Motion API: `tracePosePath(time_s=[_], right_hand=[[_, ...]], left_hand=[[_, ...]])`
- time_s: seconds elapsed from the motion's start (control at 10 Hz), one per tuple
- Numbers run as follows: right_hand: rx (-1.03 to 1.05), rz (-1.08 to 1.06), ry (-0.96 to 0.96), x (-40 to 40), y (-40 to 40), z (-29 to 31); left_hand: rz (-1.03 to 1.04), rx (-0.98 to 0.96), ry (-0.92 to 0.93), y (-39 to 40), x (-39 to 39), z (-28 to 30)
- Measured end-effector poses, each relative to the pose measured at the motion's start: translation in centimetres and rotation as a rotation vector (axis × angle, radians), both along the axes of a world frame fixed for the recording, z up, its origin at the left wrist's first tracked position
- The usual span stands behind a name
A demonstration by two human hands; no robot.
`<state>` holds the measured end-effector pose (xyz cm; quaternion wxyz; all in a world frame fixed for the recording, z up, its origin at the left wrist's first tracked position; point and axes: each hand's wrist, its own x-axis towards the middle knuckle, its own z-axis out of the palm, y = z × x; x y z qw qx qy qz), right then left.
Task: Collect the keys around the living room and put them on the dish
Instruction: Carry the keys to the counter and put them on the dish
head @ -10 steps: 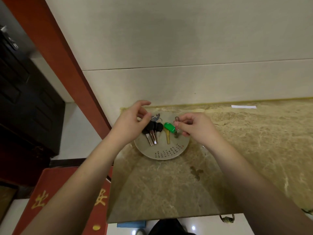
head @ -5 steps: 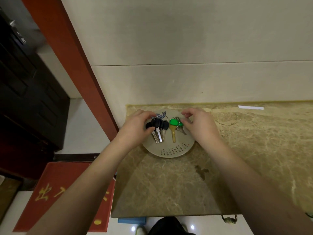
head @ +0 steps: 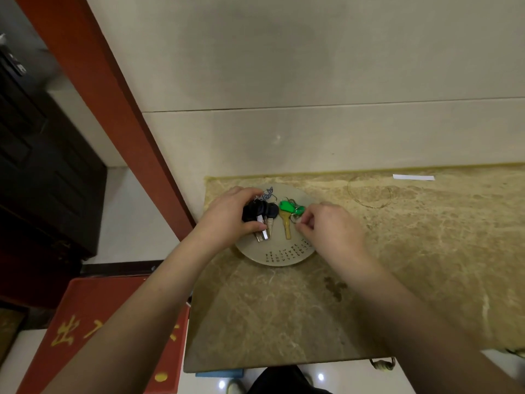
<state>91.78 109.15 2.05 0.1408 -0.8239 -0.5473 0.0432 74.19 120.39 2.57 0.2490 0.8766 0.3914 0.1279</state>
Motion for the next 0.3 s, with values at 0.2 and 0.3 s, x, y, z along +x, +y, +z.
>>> tracePosePath(time_s=[0.2, 0.3], right_hand=[[0.081, 0.004, 0.097, -0.44, -0.58, -0.28], [0.148, -0.028, 0.161, -0.53, -0.94, -0.13]], left_hand=[[-0.034, -0.056, -0.037, 0.78, 0.2, -0.22], [-0.047, -0.056, -0.06, 0.8, 0.15, -0.08]])
